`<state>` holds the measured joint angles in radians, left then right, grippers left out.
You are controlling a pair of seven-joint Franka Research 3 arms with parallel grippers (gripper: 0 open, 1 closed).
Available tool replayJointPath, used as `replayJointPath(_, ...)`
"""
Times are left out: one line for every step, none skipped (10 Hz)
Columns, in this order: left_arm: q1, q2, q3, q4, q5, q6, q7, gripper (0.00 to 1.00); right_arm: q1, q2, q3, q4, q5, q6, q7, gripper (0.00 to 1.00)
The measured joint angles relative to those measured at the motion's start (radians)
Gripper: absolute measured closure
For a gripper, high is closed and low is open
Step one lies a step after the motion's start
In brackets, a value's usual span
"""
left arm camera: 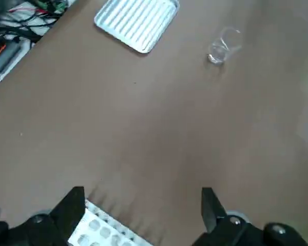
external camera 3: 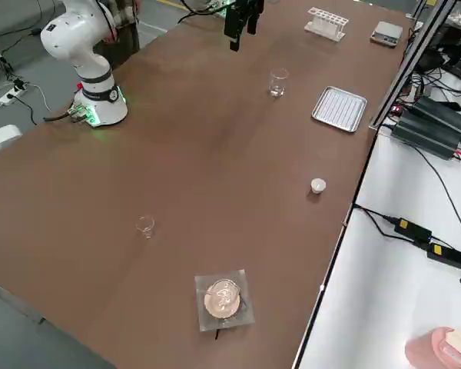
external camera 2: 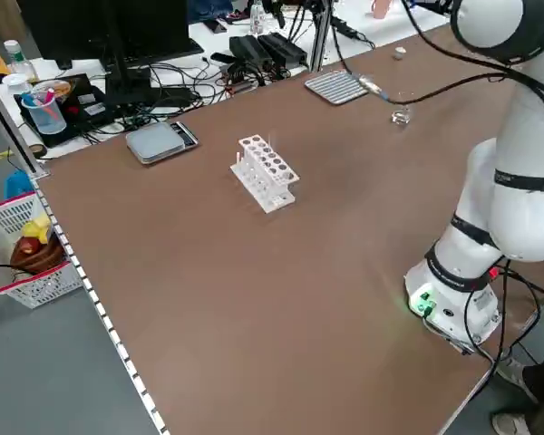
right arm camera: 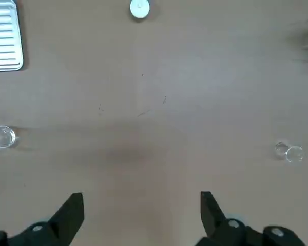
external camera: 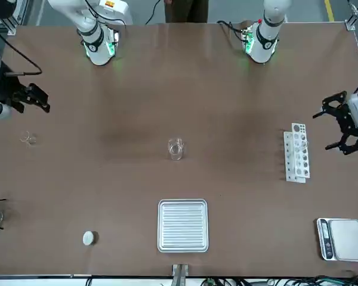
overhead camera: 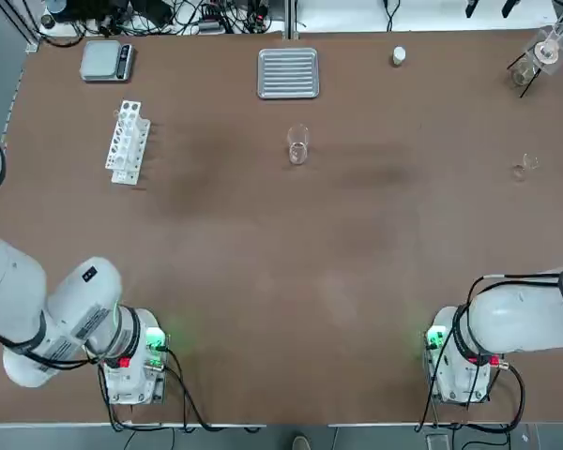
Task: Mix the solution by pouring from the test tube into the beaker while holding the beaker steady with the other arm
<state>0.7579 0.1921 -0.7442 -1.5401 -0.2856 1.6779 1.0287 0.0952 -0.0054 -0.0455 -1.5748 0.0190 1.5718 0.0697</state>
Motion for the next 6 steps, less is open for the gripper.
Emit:
replayJointPath(-0.029,-0.02,0.0,-0.013,0.027,0.03,-0.12,0.0,0.0,0.0,0.0,0.0,0.0,0.001,0.0,0.0)
replayJointPath(-0.053,-0.03,0.001,-0.018,0.053,0.051,-0.244,0.0,0.0,0.0,0.0,-0.001,0.0,0.001,0.0,0.0)
replayJointPath(-0.065,-0.038,0.001,-0.019,0.063,0.075,-0.354,0.0,0.0,0.0,0.0,-0.001,0.0,0.001,0.001,0.0)
replayJointPath(-0.065,-0.042,0.002,-0.02,0.071,0.097,-0.431,0.0,0.0,0.0,-0.001,-0.001,0.0,0.001,0.001,0.0)
replayJointPath(-0.064,-0.044,0.005,-0.02,0.124,0.11,-0.467,0.0,0.0,0.0,-0.001,-0.001,0.0,0.001,0.001,0.0)
replayJointPath(-0.062,-0.045,0.007,-0.019,0.204,0.116,-0.5,0.0,0.0,0.0,0.0,-0.001,0.0,0.001,0.001,0.0)
